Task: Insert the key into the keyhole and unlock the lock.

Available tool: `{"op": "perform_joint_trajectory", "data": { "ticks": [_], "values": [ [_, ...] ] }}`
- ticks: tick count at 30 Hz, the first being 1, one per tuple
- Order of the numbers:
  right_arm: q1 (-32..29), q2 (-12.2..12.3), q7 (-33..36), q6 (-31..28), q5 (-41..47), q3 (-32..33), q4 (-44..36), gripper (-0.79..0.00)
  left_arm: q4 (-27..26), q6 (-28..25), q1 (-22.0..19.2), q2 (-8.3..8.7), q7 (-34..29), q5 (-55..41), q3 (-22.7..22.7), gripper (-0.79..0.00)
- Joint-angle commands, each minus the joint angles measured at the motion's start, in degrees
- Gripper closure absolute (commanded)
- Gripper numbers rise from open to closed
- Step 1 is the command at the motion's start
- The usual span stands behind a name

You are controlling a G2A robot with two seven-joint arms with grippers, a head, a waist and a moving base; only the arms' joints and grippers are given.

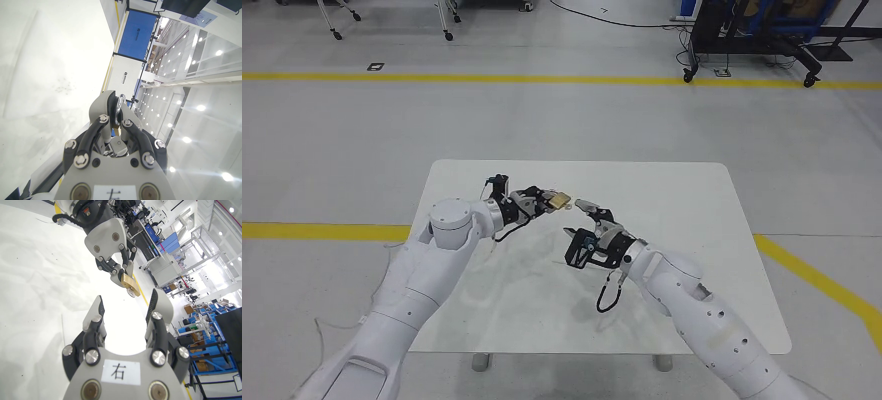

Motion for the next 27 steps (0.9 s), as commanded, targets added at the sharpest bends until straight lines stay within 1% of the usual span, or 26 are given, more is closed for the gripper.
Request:
{"op": "perform_joint_trajectory", "data": {
  "ticks": [1, 2, 3, 5, 6, 8, 9, 10, 11, 18, 19, 27],
  "values": [
    [0.39, -0.13, -0.12, -0.2, 0.36, -0.19, 0.38, -0.462, -0.53, 0.08, 0.25, 0.05, 0.06, 0.91, 0.05, 0.0],
    [0.56, -0.19, -0.14, -0.21, 0.4, -0.27, 0.58, -0.483, -0.71, 0.21, 0.35, 0.06, -0.11, 1.09, 0.04, 0.0],
    [0.7, -0.26, -0.16, -0.26, 0.55, -0.39, 0.82, -0.48, -0.77, 0.45, 0.45, 0.06, -0.48, 0.86, -0.05, 0.0],
    [0.99, -0.39, -0.1, -0.32, 0.57, -0.65, 1.17, -0.446, -0.78, 0.82, 0.47, 0.07, -0.77, 0.72, -0.25, 0.0],
    [1.1, -0.45, -0.07, -0.31, 0.54, -0.75, 1.27, -0.388, -0.8, 0.95, 0.5, 0.06, -0.96, 0.72, -0.28, 0.0],
    [1.22, -0.53, -0.1, -0.3, 0.47, -0.86, 1.47, -0.342, -0.78, 1.14, 0.47, 0.05, -1.18, 0.76, -0.37, 0.0],
    [1.23, -0.56, -0.16, -0.31, 0.51, -0.89, 1.6, -0.286, -0.81, 1.24, 0.46, 0.04, -1.35, 0.87, -0.35, 0.0],
    [1.26, -0.59, -0.21, -0.32, 0.53, -0.89, 1.69, -0.256, -0.81, 1.31, 0.45, 0.02, -1.52, 0.94, -0.33, 0.0],
    [1.27, -0.62, -0.22, -0.33, 0.49, -0.88, 1.78, -0.191, -0.8, 1.35, 0.44, 0.01, -1.58, 1.01, -0.34, 0.0],
    [1.16, -0.74, -0.55, -0.55, 0.53, -0.7, 2.08, -0.046, -0.84, 1.56, 0.44, -0.12, -1.88, 1.45, -0.31, 0.0],
    [1.13, -0.75, -0.59, -0.57, 0.56, -0.66, 2.1, 0.0, -0.87, 1.6, 0.46, -0.14, -1.93, 1.53, -0.28, 0.0],
    [1.17, -0.99, 0.0, -1.25, 1.69, -0.54, 2.46, 0.0, -0.99, 1.48, 0.53, -0.26, -1.86, 1.85, -0.49, 0.0]
  ]
}}
